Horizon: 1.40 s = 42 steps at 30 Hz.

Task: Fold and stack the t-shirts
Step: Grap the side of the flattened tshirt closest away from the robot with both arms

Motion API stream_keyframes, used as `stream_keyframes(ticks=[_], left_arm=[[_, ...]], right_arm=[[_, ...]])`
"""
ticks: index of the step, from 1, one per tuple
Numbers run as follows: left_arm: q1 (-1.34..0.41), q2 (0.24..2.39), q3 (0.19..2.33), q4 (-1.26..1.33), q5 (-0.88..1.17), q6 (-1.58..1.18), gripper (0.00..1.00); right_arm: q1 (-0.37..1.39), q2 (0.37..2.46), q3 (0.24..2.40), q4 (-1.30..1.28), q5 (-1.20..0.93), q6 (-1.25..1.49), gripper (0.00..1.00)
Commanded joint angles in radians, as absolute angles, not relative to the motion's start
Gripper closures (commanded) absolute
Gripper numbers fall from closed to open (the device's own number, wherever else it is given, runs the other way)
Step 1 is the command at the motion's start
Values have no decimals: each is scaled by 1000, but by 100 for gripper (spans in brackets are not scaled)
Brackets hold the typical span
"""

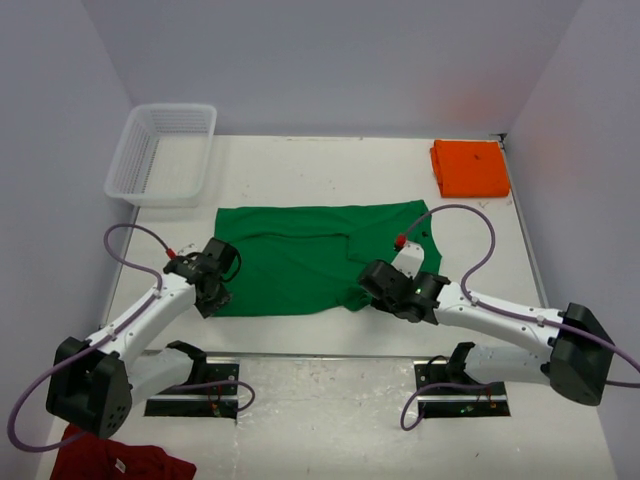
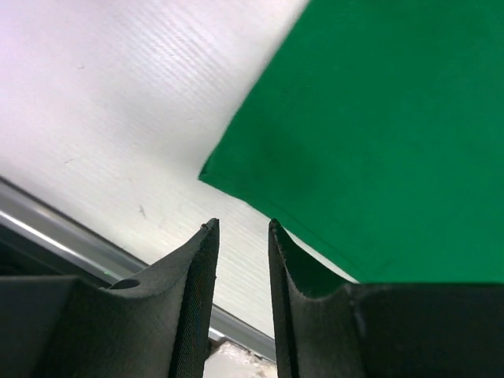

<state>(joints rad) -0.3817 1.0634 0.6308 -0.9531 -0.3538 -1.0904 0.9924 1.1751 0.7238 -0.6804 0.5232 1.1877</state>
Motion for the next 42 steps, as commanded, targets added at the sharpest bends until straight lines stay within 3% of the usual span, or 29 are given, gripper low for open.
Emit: stream_keyframes(ticks=[1,24,33,37,42], left_arm=[[-364,1115,666,-1014,-410,-1129,67],[-199,1330,649,-798,-371,-956,71],[-195,1345,635,-761,-311,-919,84],[-190,1322,634,-764,-295,-922,100],[-190,1290,658,-804,-298,-934,100]], right_arm=[[988,1141,713,-658,526,1181,100],[986,1095,686,-663,517,1184,100],[976,1089,684,-675,523,1192,100],[973,1097,683,-676,515,1195,100],[973,1108,684,-686,522,1206,100]])
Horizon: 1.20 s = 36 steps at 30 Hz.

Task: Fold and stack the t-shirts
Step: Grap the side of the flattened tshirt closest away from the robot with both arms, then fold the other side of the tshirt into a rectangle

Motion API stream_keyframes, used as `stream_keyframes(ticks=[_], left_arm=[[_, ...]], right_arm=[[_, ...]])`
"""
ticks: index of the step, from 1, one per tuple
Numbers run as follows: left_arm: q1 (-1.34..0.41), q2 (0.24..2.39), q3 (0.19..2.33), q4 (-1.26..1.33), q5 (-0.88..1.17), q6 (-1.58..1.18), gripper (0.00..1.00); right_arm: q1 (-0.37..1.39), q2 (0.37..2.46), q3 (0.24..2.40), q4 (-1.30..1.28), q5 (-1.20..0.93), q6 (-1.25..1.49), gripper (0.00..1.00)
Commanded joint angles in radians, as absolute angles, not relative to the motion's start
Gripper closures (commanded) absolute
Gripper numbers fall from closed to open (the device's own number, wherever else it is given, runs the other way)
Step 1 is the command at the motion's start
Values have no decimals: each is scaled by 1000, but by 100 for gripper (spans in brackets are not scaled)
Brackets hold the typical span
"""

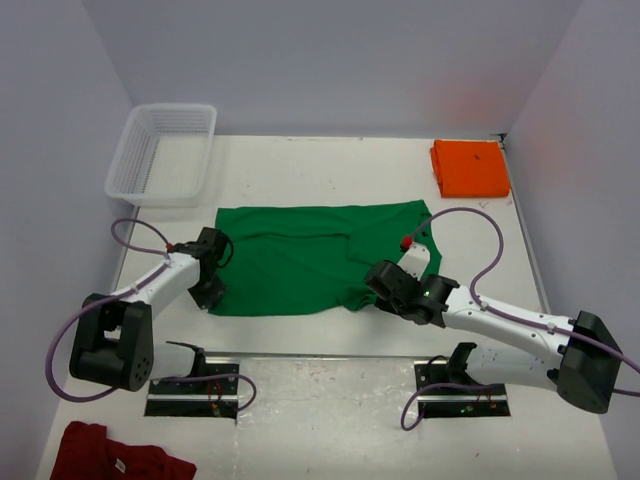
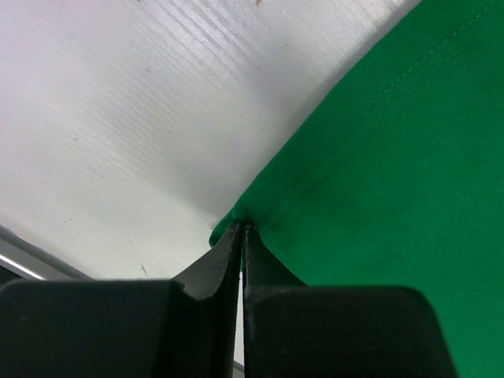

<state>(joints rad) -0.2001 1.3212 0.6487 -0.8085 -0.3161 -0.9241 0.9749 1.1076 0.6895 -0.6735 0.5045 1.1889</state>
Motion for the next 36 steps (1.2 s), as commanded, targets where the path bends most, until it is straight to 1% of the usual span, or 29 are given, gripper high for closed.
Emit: stream_keyframes(ticks=[1,10,16,20,25,29,36], left_arm=[[-190,1279,660,-816,-295,-939,100],[-190,1118,684,-888,-261,-960,100],[-190,1040,690,-897,-276,-957,100],[-190,1031,687,-874,-275,-956,100],[-190,1048,713,-841,-297,-946,100],[-184,1054,751,-833,-347,-934,100],[-178,1095,810,-798,-364,-919,100]], right_arm=[[973,1103,686,-687,525,1207,100],[951,1097,787,-756,560,1141,100],[855,1106,879,-821,574,1040,100],[781,1089,939,-842,565,954,100],[709,1147,1003,-848,531,884,100],[637,1152,1011,-851,537,854,100],[543,1140,1025,-850,535,796,100]])
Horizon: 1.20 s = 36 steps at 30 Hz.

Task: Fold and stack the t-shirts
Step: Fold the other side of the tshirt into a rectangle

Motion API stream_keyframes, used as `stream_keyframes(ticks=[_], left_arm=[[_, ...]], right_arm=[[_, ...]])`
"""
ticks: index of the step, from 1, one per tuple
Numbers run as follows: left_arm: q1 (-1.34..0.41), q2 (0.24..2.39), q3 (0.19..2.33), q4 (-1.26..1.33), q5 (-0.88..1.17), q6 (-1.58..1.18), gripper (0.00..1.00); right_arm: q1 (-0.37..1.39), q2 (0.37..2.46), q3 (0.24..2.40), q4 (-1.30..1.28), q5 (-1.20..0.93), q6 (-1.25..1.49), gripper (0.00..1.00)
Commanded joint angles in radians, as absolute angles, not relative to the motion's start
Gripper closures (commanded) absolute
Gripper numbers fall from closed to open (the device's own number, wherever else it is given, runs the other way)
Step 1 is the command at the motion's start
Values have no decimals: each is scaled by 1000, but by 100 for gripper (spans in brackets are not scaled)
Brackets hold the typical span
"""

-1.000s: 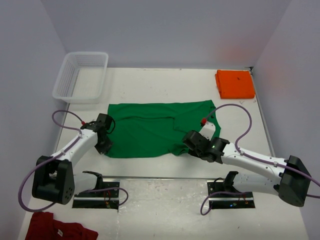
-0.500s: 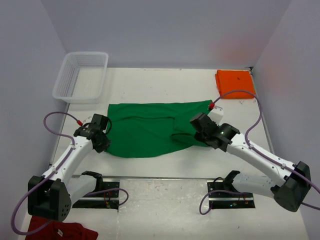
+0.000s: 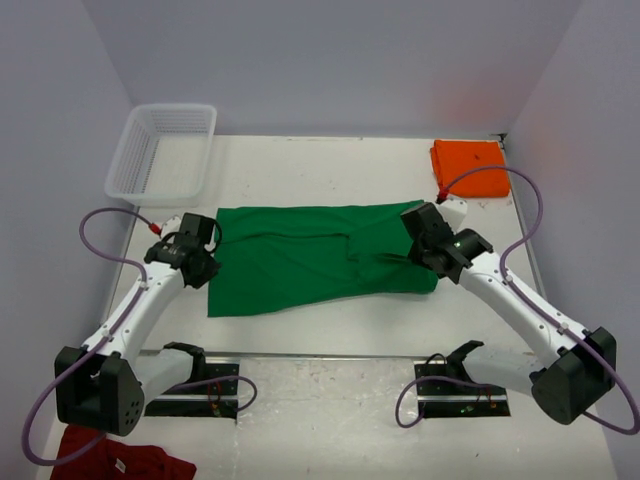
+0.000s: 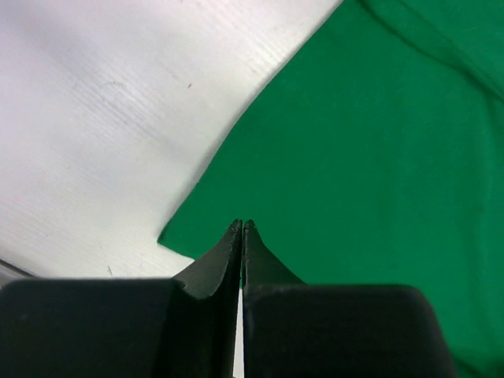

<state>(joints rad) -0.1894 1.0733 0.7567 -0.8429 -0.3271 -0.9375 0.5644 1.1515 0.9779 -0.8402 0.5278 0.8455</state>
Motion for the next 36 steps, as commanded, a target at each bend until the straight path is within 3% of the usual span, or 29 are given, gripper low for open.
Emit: stream_keyframes(ticks=[1,10,14,17,18,19,24,30,36], left_arm=[[-178,1101,818,-789,-365,-916,100],[-179,1144,783,-779,-365,-880,100],[-179,1135,726,-831,-365,-897,83],[-179,1150,701,-835,-287,-877,58],[-179,1158,698,-842,-261,-874,45],[-179,1166,695,-851,-243,-879,43],[-187,1178,664,-854,-227,-922,46],[-216,1184,627,-822,-209,-971,65],[-229,1245,649,-821,-212,-942,64]], right_arm=[[531,1140,1026,-851,538,792,100],[488,1147,1040,-832,496,741,100],[489,1140,1003,-789,445,744,100],[489,1138,968,-750,413,744,100],[489,1140,960,-747,408,745,100],[491,1140,956,-733,403,742,100],[489,1120,933,-709,390,733,100],[489,1100,923,-700,379,719,100],[489,1078,919,-706,387,715,100]])
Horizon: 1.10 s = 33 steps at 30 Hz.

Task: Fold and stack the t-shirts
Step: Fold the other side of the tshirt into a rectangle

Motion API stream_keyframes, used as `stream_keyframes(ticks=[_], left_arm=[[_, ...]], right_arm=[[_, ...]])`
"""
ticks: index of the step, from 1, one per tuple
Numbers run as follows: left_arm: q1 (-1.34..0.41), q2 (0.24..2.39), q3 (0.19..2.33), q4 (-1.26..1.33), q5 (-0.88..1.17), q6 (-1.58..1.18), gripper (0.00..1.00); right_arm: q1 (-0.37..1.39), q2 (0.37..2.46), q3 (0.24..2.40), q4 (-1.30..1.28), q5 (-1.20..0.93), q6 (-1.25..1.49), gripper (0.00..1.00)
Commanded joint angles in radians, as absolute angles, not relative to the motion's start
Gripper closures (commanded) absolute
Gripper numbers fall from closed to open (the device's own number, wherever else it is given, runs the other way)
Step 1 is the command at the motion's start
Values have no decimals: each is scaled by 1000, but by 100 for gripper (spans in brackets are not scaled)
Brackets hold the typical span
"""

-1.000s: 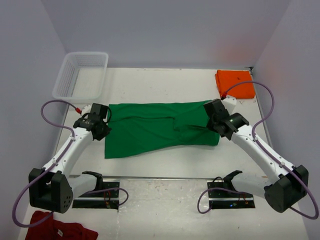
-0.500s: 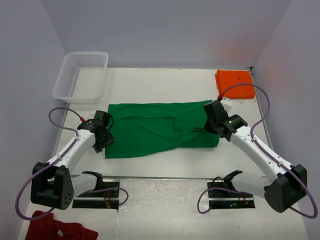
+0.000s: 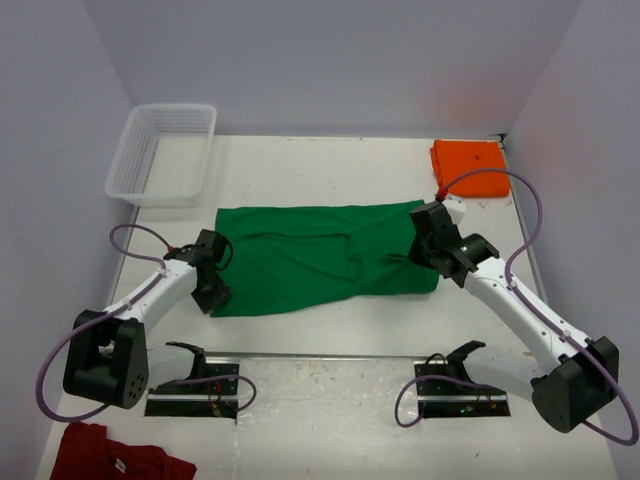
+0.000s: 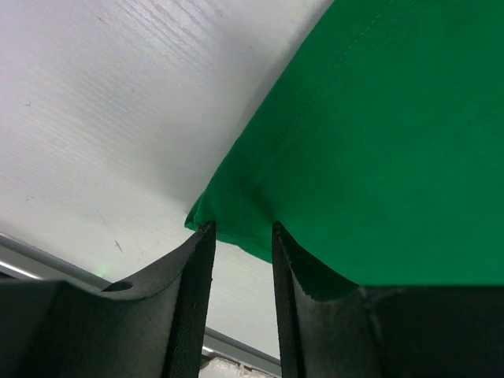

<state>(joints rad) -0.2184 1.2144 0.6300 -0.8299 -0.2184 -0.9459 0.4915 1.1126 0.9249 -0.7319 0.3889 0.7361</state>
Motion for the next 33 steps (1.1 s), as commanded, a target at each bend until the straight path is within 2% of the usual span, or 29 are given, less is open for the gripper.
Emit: stream_keyframes(ticks=[1,6,17,33], left_arm=[[-230,1265,652,-822,-218,-939,63],[-235,1308,689,-883,-270,-934,61],[-244,1305,710,-940,-235,-908,59],[-255,1468,733,-893,-262,-867,62]], right_arm=[[491,1075,919,-706,388,715,100],[489,1074,919,-707,396,716,100],[489,1060,917,-704,396,718,100],[489,1023,919,-721,403,718,100]])
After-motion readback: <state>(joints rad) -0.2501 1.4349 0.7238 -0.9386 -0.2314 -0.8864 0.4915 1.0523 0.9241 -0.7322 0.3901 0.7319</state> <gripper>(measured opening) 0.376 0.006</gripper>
